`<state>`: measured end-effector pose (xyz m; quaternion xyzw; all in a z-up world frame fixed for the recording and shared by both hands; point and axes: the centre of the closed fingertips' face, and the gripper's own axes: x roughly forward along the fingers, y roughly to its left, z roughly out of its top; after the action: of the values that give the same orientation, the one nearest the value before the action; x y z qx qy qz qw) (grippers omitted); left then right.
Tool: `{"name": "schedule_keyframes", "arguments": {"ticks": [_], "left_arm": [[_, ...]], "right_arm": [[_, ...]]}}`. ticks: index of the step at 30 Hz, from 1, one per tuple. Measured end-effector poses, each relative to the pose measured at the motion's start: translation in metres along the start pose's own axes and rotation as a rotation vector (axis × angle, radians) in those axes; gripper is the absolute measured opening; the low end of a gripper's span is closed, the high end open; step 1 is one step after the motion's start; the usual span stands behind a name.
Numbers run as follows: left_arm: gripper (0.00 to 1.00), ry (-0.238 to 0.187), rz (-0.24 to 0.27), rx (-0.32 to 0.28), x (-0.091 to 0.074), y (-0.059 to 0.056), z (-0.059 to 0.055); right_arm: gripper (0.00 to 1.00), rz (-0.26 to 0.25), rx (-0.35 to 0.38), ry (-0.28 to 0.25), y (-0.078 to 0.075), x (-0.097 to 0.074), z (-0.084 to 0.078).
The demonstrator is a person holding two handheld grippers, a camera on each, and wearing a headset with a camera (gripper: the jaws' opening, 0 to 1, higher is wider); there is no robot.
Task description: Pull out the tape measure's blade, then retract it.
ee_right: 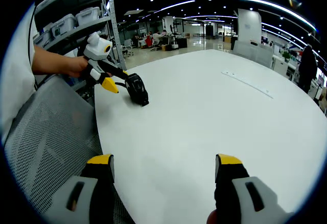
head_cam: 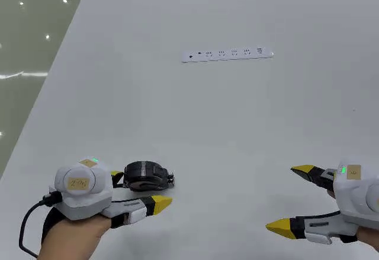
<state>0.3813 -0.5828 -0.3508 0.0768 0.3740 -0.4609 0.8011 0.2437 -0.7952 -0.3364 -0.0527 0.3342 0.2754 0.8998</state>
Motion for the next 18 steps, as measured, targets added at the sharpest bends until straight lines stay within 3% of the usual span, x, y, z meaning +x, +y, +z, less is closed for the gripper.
{"name": "schedule_keyframes", "arguments": {"ticks": [18], "left_arm": [[0.76,0.046,-0.024,0.095,0.001,0.019,-0.004]], "right_arm": [[0.81,0.028,-0.004,0.019,0.0,0.012,0.0]]}}
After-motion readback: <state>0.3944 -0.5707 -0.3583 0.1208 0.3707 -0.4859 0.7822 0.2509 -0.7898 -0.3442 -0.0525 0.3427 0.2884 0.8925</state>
